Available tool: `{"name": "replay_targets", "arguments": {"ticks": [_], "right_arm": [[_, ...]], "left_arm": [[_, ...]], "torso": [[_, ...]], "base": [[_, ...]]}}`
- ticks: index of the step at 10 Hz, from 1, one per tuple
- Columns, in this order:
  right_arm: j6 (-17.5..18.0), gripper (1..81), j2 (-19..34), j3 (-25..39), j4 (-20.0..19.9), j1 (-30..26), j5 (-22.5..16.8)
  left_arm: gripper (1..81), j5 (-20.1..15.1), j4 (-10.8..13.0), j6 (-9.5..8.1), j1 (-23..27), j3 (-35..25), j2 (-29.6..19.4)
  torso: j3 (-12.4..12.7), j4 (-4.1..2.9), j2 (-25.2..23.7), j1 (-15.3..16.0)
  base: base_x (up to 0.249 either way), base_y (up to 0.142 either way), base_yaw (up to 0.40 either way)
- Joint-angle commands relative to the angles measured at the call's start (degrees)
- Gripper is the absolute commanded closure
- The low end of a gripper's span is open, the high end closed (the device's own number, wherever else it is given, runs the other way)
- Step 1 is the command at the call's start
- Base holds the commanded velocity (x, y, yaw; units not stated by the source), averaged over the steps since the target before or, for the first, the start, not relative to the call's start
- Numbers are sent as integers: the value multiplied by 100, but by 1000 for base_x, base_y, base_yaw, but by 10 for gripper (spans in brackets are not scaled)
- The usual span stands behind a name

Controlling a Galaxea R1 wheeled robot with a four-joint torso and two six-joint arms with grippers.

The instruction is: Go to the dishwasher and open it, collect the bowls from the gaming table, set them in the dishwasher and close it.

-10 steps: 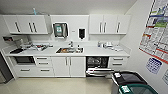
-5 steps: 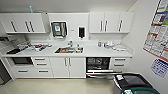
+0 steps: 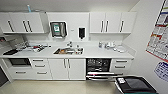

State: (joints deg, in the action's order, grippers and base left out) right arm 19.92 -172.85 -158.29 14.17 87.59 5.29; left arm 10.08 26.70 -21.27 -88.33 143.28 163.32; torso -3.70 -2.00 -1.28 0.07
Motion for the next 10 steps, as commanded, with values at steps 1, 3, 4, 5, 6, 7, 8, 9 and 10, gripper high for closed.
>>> {"name": "replay_targets", "arguments": {"ticks": [1, 3, 4, 5, 6, 7, 8, 9, 10], "right_arm": [[-6, 811, 20, 1, 16, -272, -265], [-6, 811, 20, 1, 17, -281, -265], [-6, 811, 11, 1, 25, -281, -265], [-6, 811, 11, 1, 17, -281, -265], [-6, 811, 20, 1, 16, -281, -265], [-6, 811, 20, 1, 25, -281, -265], [-6, 811, 11, 1, 25, -290, -265], [-6, 811, 11, 1, 25, -290, -265], [-6, 811, 11, 1, 25, -290, -265]], "left_arm": [[811, -226, -15, -8, 215, -28, -88], [811, -226, -24, -8, 215, -19, -97], [811, -226, -24, -8, 215, -19, -97], [811, -226, -24, -17, 215, -19, -97], [811, -226, -24, -8, 215, -19, -97], [811, -226, -24, -8, 215, -27, -97], [811, -226, -24, -8, 215, -28, -97], [811, -226, -24, -8, 215, -19, -97], [811, -226, -24, -9, 215, -28, -97]], "torso": [[0, 0, 0, 0], [0, 0, 0, 0], [0, 0, 0, 0], [0, 0, 0, 0], [0, 0, 0, 0], [0, 0, 0, 0], [0, 0, 0, 0], [0, 0, 0, 0], [0, 0, 0, 0]], "base": [[138, 0, 0], [138, 0, 0], [138, 0, 0], [138, 0, 0], [138, 0, 0], [138, 0, 0], [138, 0, 0], [137, 0, 0], [138, 0, 0]]}}
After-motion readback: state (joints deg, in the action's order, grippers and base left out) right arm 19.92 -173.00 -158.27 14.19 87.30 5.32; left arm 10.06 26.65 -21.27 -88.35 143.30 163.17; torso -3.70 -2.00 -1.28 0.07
